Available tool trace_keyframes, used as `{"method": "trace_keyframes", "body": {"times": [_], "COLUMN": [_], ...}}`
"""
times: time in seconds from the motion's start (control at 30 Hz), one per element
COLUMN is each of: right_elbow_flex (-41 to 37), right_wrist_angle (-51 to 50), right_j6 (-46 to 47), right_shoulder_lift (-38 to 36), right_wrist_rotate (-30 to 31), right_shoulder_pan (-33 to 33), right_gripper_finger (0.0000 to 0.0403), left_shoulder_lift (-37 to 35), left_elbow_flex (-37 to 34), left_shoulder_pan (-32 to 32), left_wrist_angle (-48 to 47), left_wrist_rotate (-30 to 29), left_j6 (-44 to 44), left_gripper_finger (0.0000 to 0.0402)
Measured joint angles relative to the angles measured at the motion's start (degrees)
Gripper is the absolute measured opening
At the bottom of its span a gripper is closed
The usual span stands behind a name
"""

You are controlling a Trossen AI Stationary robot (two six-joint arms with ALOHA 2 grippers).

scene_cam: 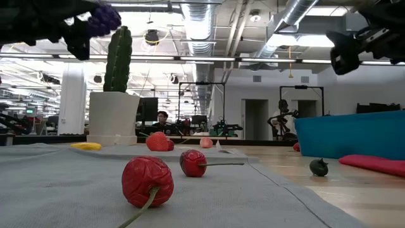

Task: Pick and placing Produce into tupperware
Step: Put the purple grapes into the blue bin

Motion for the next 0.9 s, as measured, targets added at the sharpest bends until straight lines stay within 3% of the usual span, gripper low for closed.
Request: {"method": "trace_keyframes", "body": {"times": [0.13,0.27,0.47,0.6,0.77,0.9], "right_elbow_flex": [0.0,0.0,0.0,0.0,0.0,0.0], "right_wrist_angle": [0.5,-1.5,-4.1,-4.1,-4.7,-6.0], "right_j6": [1.8,4.0,4.1,4.1,3.8,2.3], "right_shoulder_lift": [0.0,0.0,0.0,0.0,0.0,0.0], "right_wrist_rotate": [-5.8,-9.4,-10.0,-10.0,-10.5,-10.5], "right_shoulder_pan": [-7.2,-11.6,-13.4,-13.4,-13.4,-13.4], "right_gripper_finger": [0.0302,0.0302,0.0302,0.0302,0.0302,0.0302], "left_shoulder_lift": [0.1,0.0,0.0,0.0,0.0,0.0], "left_elbow_flex": [0.0,0.0,0.0,0.0,0.0,0.0], "left_shoulder_pan": [3.7,6.0,6.9,6.9,6.9,6.9], "left_wrist_angle": [-0.8,3.5,5.4,4.5,4.3,3.7], "left_wrist_rotate": [-0.5,-5.3,-15.2,-17.9,-16.5,-9.4], "left_j6": [-1.9,-11.1,-30.0,-37.5,-36.3,-29.8], "left_gripper_finger": [0.0174,0.0174,0.0174,0.0174,0.0174,0.0174]}}
